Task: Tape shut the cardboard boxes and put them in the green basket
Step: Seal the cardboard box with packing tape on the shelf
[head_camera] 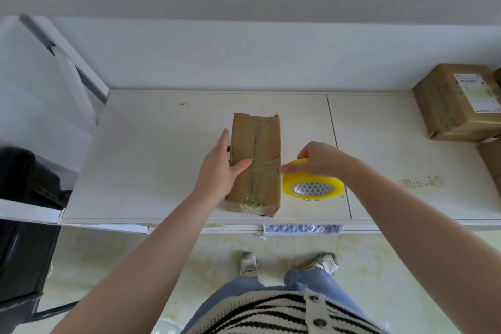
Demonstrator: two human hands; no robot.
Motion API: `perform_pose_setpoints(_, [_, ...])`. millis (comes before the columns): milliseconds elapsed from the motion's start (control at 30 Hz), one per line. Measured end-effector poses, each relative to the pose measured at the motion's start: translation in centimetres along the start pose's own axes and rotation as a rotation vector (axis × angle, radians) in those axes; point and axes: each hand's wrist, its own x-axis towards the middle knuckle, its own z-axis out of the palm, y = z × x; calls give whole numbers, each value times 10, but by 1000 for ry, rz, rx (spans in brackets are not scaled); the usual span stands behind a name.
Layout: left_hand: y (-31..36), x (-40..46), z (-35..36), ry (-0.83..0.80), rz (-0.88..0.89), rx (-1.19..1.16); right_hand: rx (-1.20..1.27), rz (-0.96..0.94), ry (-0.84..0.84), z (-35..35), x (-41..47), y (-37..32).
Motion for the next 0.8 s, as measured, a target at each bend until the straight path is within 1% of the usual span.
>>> perform_pose_setpoints(33, [7, 0, 4, -7, -9, 34, 12, -1, -8, 1, 1, 0])
perform_pose_setpoints(100, [23, -3, 16, -31, -110, 36, 14, 3, -14, 1, 1, 1])
perform_pose_setpoints(133, [28, -4, 23, -24, -145, 75, 9, 4, -14, 2, 2, 1])
perform_pose_setpoints(200, [33, -7, 30, 18, -137, 208, -2, 8, -23, 3, 2, 0])
perform_pose_setpoints(267, [33, -6, 27, 51, -125, 221, 4, 6, -41, 3, 1, -1])
perform_pose_setpoints(367, [26, -4, 26, 65, -101, 159, 10, -33, -55, -7, -6, 3])
perform_pose_setpoints(467, [25, -7, 39, 85, -52, -15, -11, -40, -56, -31, -16, 9])
perform_pose_setpoints(600, [26, -1, 47, 49, -45, -176, -61, -48, -63, -50, -22, 5])
perform_pose_setpoints(667, [23, 2, 39, 9, -59, -242, -25, -50, -81, -50, -22, 0])
perform_pose_setpoints(700, [20, 3, 33, -7, -61, -236, 27, -36, -102, -49, -23, -2])
perform_pose_setpoints(733, [17, 3, 28, -14, -56, -171, 89, -18, -121, -48, -24, -4])
perform_pose_setpoints(800, [17, 3, 20, 6, -24, 97, 179, -16, -125, -46, -28, -9])
